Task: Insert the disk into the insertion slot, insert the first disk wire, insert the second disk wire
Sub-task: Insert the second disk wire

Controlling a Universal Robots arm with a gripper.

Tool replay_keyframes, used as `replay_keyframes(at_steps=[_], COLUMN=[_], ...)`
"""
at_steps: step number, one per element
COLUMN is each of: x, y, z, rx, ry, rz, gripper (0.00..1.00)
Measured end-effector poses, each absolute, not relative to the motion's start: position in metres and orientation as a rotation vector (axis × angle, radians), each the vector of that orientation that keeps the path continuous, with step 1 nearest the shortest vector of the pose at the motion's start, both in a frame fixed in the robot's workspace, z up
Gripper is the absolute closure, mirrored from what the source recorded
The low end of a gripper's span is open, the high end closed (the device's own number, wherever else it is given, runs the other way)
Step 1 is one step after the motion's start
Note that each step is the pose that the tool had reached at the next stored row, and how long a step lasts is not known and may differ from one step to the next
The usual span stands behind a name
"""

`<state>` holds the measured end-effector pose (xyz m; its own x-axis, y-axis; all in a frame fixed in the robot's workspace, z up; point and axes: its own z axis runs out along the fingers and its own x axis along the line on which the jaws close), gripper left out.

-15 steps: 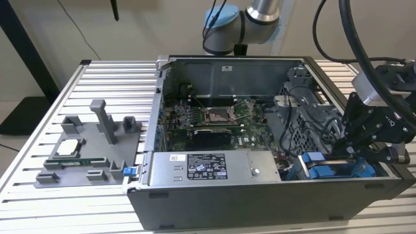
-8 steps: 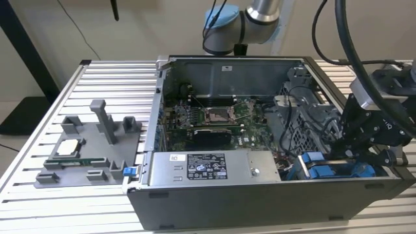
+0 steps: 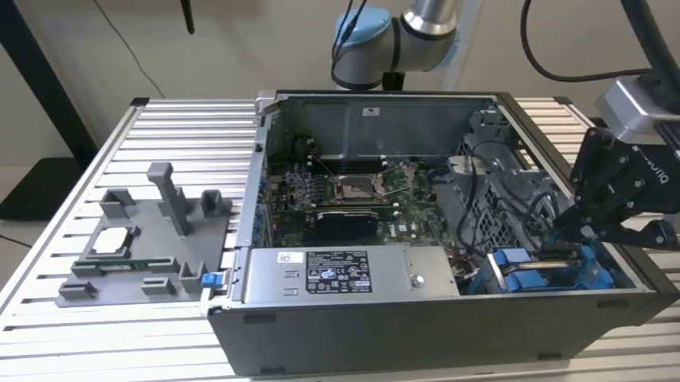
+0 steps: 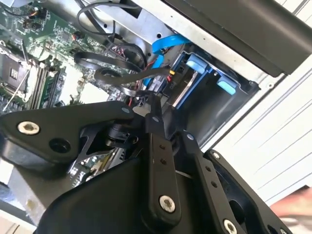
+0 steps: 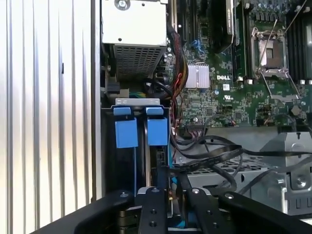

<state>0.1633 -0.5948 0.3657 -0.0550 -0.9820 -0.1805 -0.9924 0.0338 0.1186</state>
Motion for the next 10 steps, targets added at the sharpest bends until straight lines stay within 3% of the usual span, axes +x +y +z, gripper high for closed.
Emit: replay_keyframes(at_steps=[6,10], x=[0.163,0.163], y=[-0.595,-0.595], z=[0.384,0.386], rx=[-2.125,-2.109], ry=[2.222,2.195], rz=[0.325,0.269], gripper=[0.00,0.00])
